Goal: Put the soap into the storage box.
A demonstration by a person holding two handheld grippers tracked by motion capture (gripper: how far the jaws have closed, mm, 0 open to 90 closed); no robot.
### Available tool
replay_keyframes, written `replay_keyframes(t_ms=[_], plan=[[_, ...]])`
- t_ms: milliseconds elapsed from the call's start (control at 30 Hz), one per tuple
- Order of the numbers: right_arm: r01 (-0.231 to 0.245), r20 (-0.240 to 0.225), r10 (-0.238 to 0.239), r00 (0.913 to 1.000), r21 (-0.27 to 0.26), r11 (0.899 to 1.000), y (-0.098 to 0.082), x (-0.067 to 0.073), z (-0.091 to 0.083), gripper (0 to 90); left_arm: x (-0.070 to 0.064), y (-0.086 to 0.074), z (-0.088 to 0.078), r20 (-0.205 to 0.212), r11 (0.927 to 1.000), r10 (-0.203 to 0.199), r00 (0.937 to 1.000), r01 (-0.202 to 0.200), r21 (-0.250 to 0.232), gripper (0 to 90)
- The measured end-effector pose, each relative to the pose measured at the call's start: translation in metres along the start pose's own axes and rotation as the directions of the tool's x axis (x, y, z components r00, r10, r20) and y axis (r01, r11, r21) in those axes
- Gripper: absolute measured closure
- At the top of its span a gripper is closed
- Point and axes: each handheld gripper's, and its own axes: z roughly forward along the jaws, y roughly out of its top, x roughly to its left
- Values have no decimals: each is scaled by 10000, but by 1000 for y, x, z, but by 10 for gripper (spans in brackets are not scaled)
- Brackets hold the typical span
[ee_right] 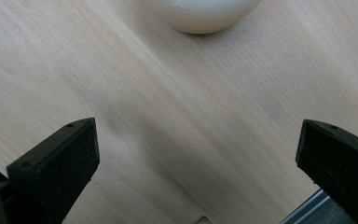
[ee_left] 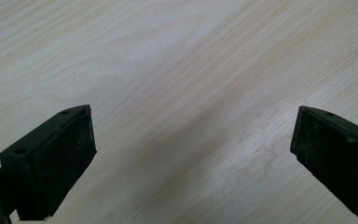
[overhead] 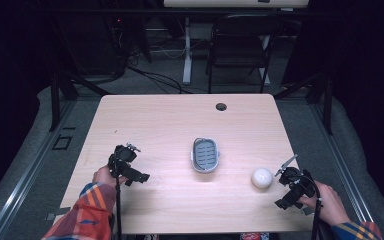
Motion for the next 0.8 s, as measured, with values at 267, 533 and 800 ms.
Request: replay_keyframes(t_ms=[267, 533, 800], plan=[[183, 27, -184, 9998, 210, 9996, 2, -1, 0, 0, 1, -1, 0, 61, 9999, 13, 10000, -12, -113, 0], [-233, -162, 230, 9996, -172, 9996, 0, 1, 3, 0, 0, 0, 0, 115, 10000, 78, 9999, -78, -56, 0], [-64, -132, 66, 9999, 93, 9999, 2, -2, 0, 0, 0, 0, 0, 130, 9999, 97, 9999, -96, -76, 0]])
